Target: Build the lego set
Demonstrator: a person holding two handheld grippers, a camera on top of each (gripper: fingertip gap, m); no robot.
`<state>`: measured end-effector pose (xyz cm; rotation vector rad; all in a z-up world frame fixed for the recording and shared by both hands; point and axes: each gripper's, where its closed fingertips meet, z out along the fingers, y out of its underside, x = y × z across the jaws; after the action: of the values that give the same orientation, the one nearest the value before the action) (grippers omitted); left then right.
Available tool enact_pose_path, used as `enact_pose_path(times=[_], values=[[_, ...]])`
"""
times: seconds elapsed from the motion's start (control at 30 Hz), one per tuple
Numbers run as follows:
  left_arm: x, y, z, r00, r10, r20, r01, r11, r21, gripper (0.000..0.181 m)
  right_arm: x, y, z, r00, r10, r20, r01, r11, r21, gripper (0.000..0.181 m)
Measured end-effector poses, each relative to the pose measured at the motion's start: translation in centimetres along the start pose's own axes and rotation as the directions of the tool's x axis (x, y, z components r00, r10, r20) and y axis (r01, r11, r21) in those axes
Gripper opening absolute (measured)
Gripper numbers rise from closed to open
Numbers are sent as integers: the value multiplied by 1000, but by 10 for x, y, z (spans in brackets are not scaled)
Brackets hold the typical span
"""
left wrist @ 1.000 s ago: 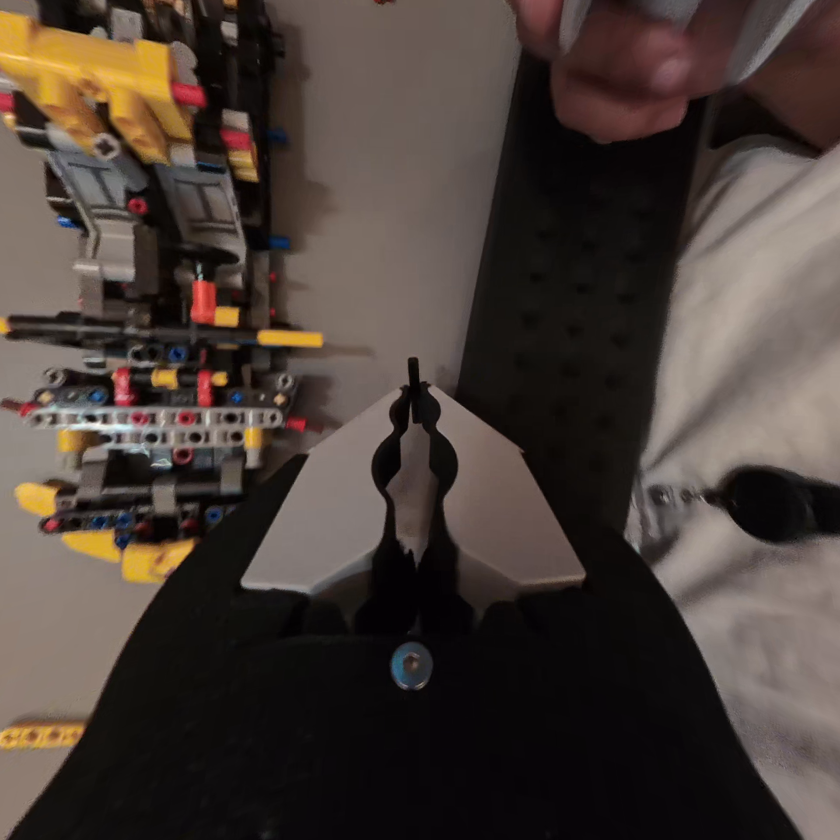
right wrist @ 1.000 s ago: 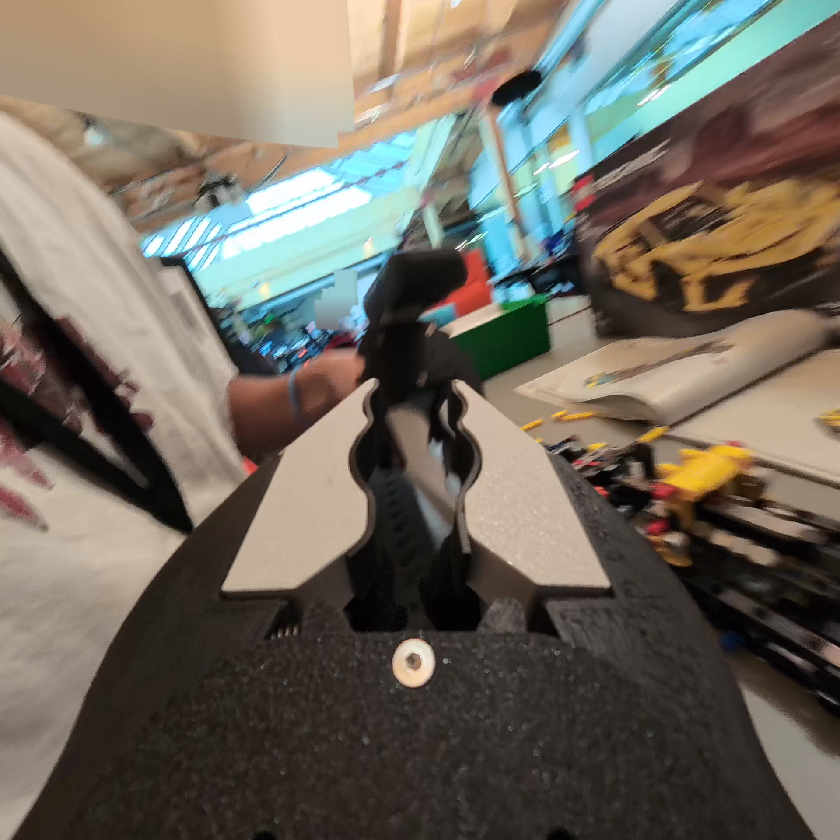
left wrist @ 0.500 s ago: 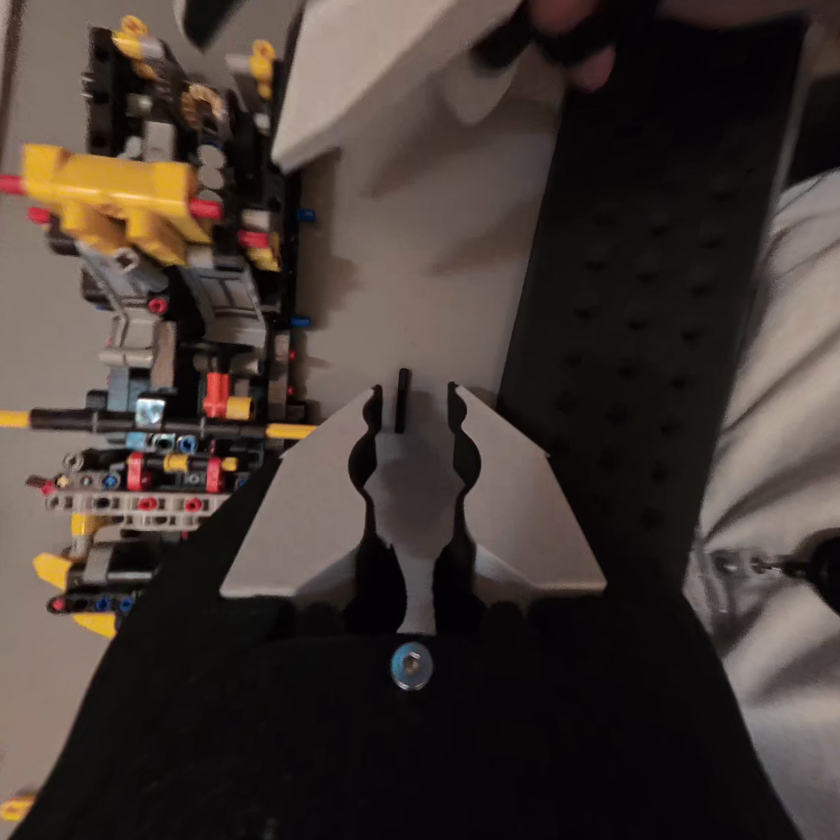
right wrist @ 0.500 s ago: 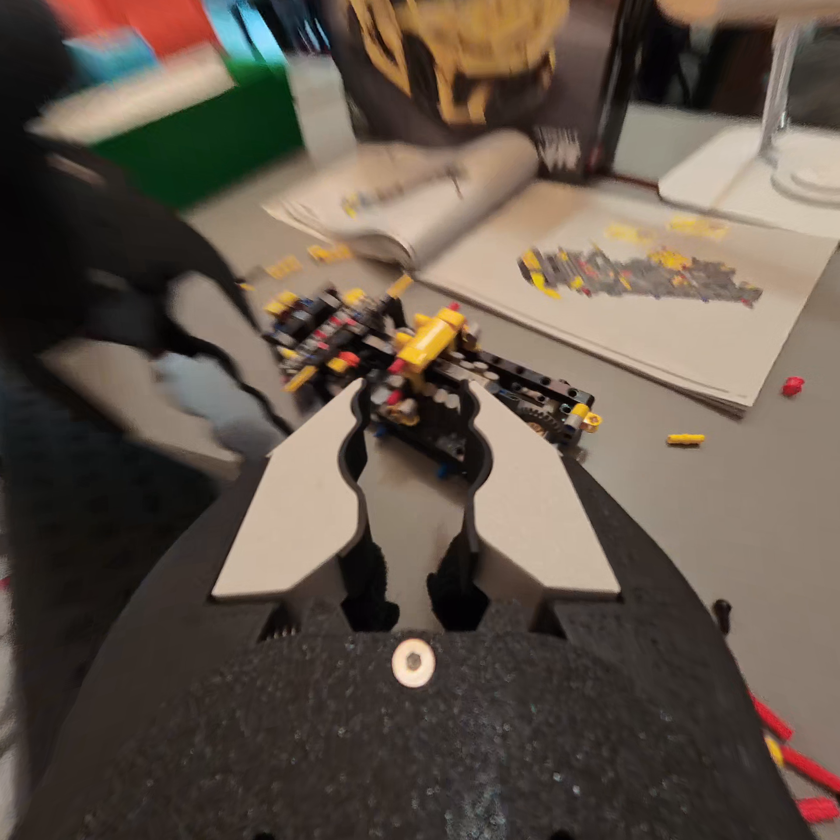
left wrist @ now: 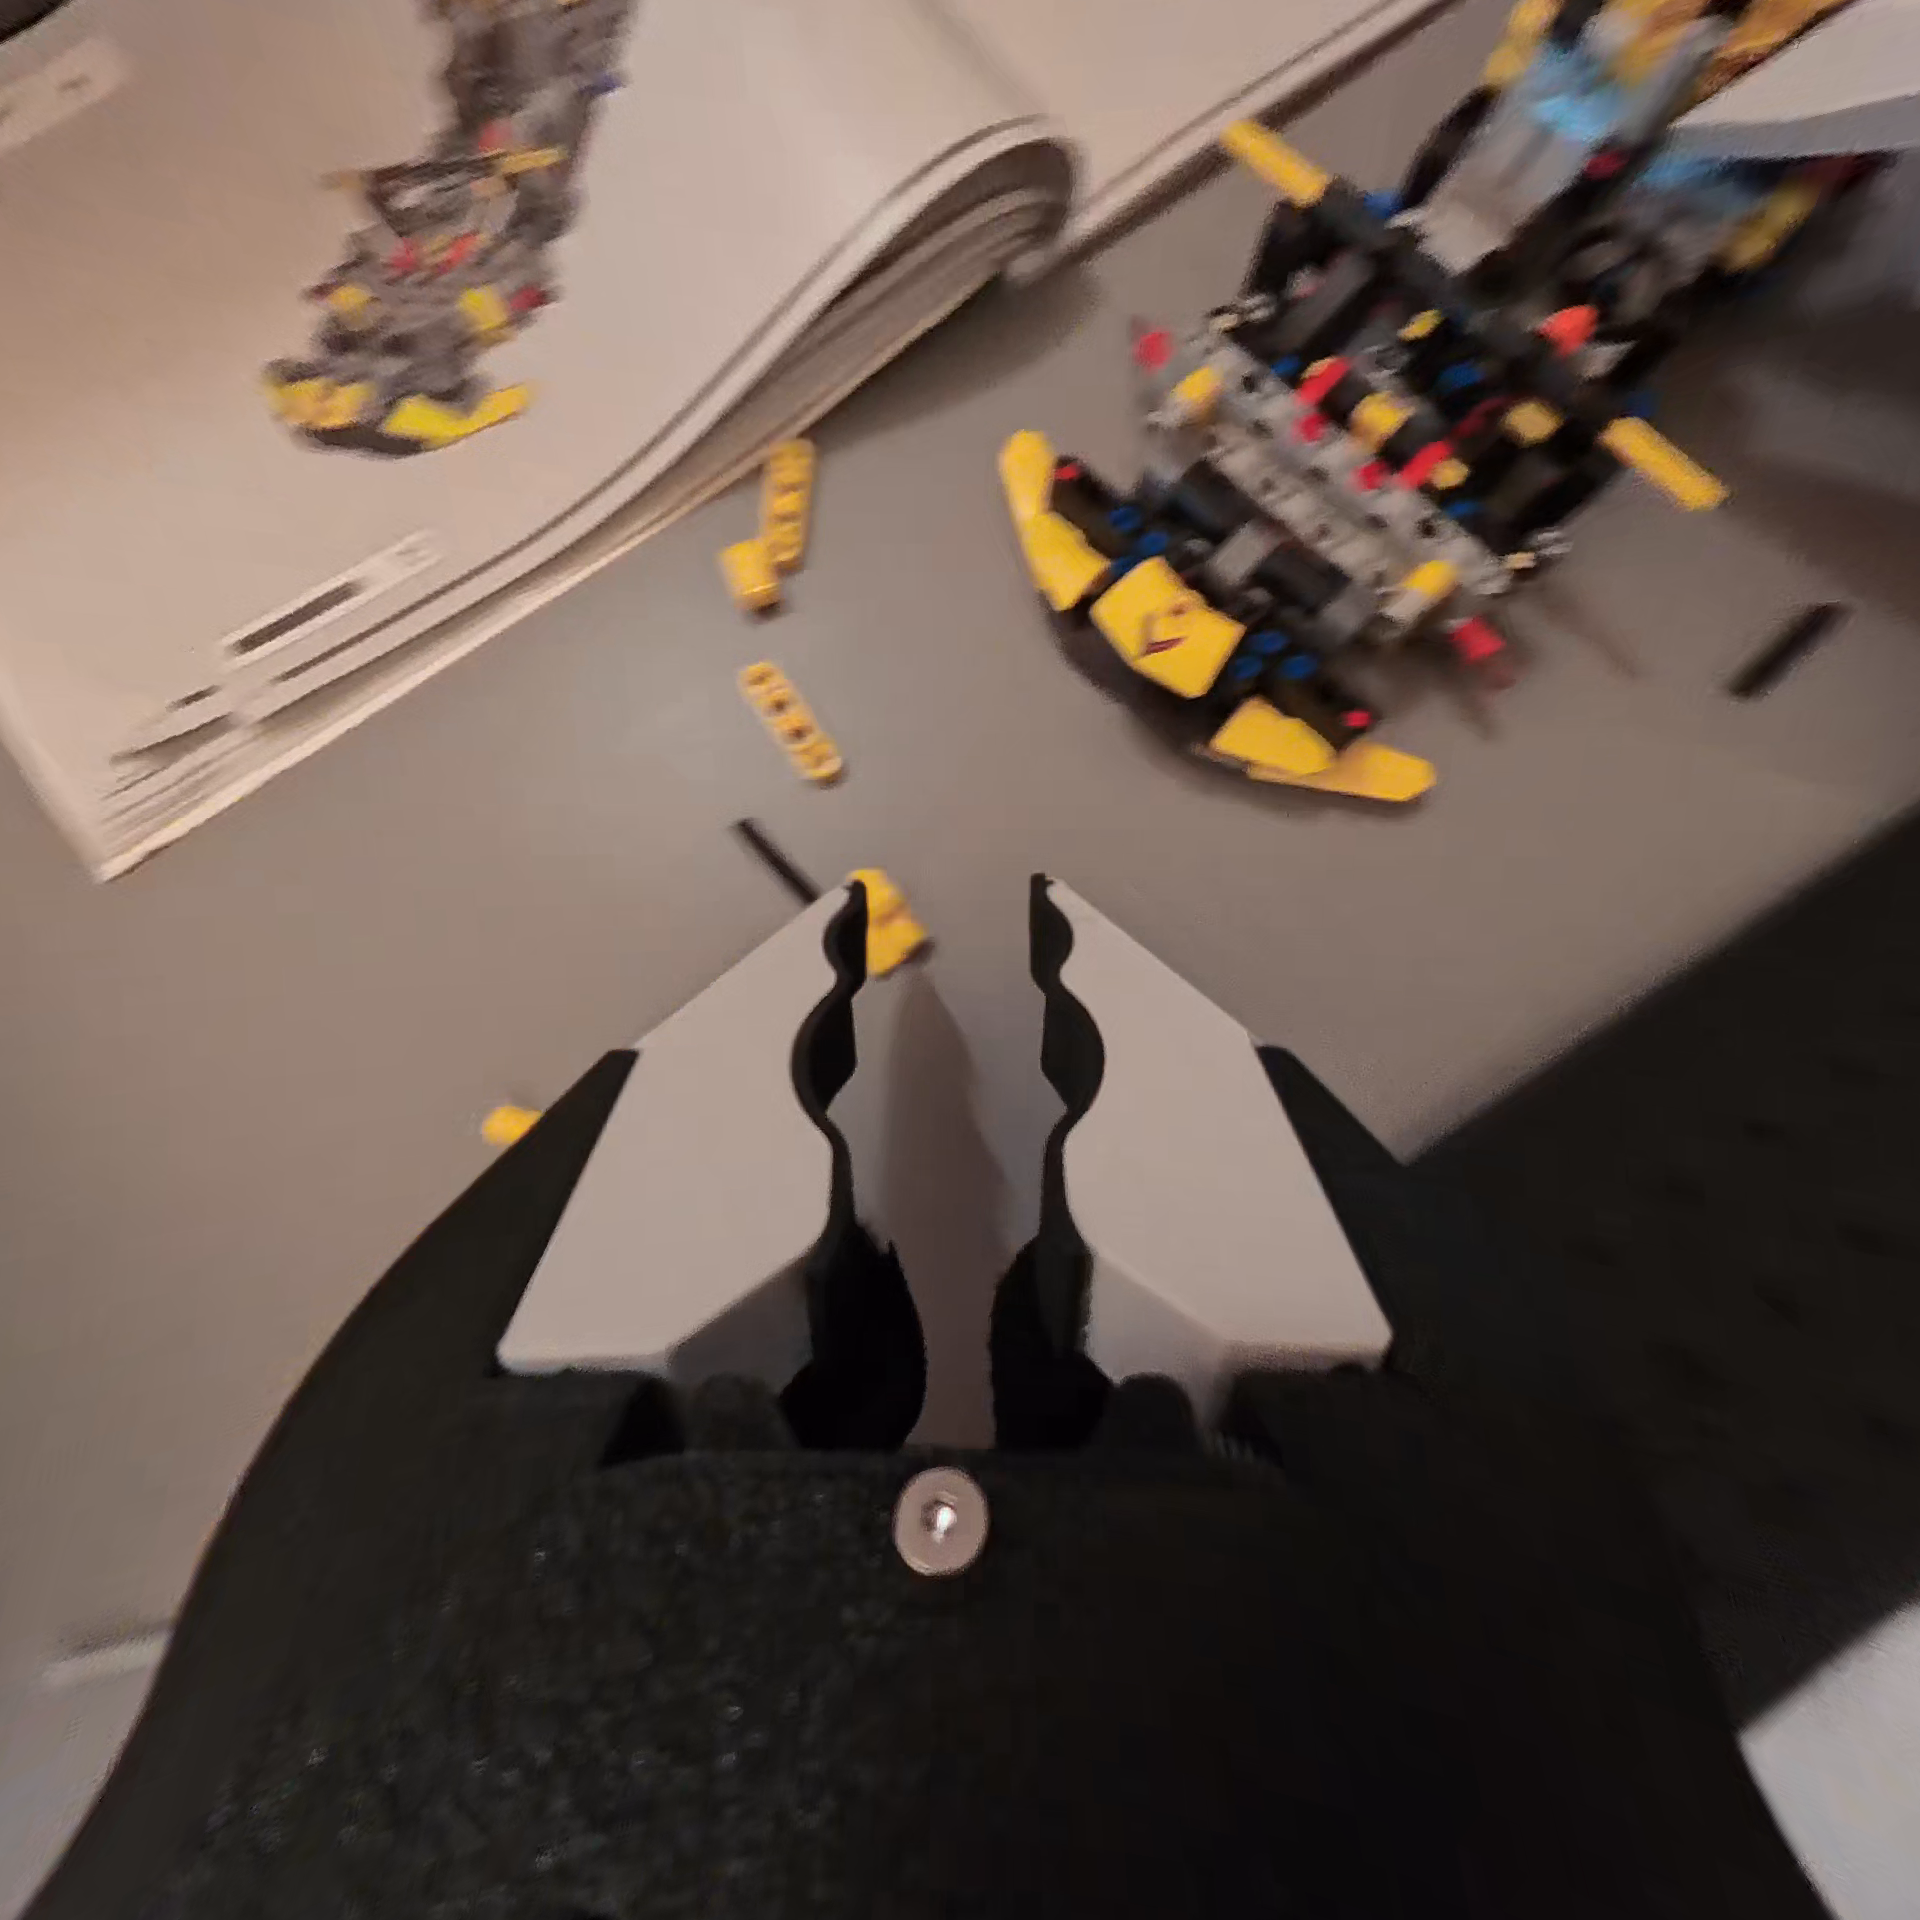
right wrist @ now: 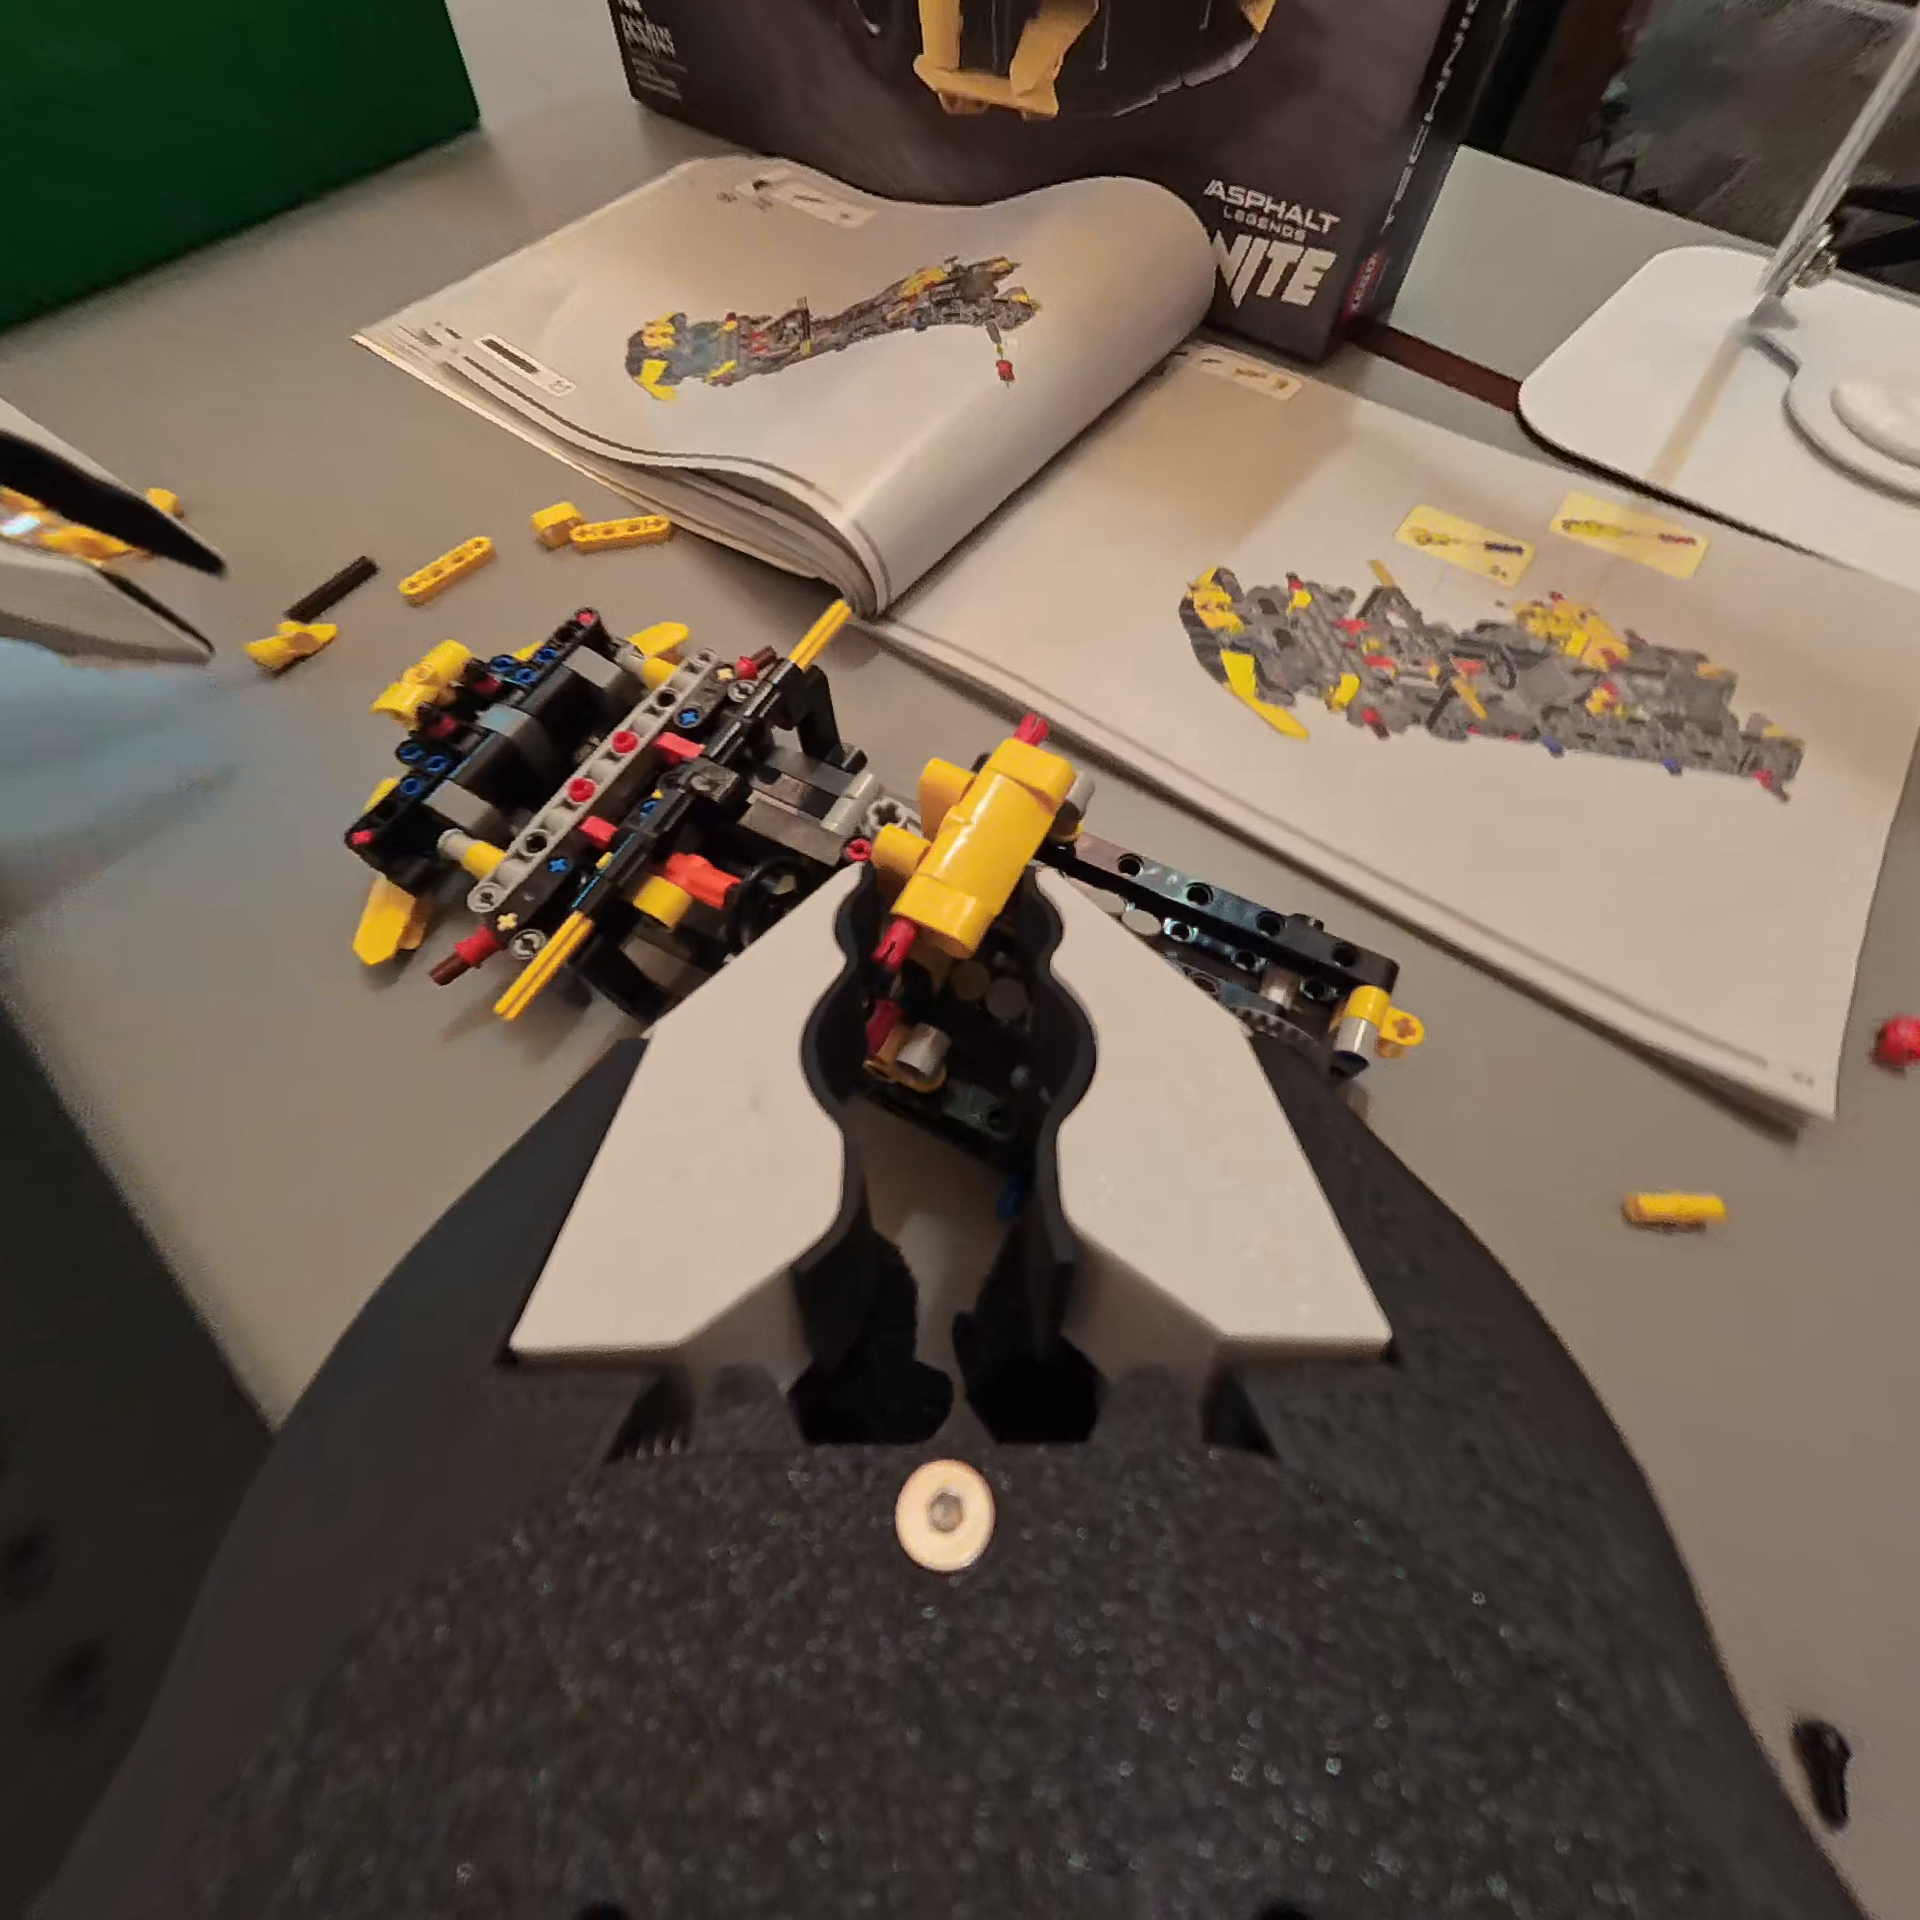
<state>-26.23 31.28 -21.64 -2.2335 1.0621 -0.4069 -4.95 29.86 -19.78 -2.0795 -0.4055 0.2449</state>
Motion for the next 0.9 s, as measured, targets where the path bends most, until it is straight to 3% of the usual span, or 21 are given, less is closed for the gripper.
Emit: enact_pose_path(times=[0.03,0.27,0.47,0.6,0.7,0.8,0.9], values=[[-10,2,1,999,-20,29,20,1000,-11,31,-1,-2,4,1000,-6,-8,6,1000,-7,25],[-32,2,19,985,-166,51,169,984,-54,31,-8,-12,17,999,-27,-23,27,1000,-2,27],[-39,6,27,979,-193,72,198,978,-64,20,5,-33,-26,998,48,-40,-39,981,191,32],[-41,5,29,987,-129,95,136,988,-68,4,17,-27,-52,993,111,-35,-100,969,224,31],[-39,3,26,993,-81,84,87,994,-73,4,26,-15,-72,991,129,-47,-117,970,214,30],[-10,-27,9,999,-34,-42,36,997,62,4,35,-2,-92,988,137,-72,-120,972,202,30],[65,-68,-2,964,126,-235,-84,980,181,4,44,12,-106,982,146,-118,-123,975,187,29]])
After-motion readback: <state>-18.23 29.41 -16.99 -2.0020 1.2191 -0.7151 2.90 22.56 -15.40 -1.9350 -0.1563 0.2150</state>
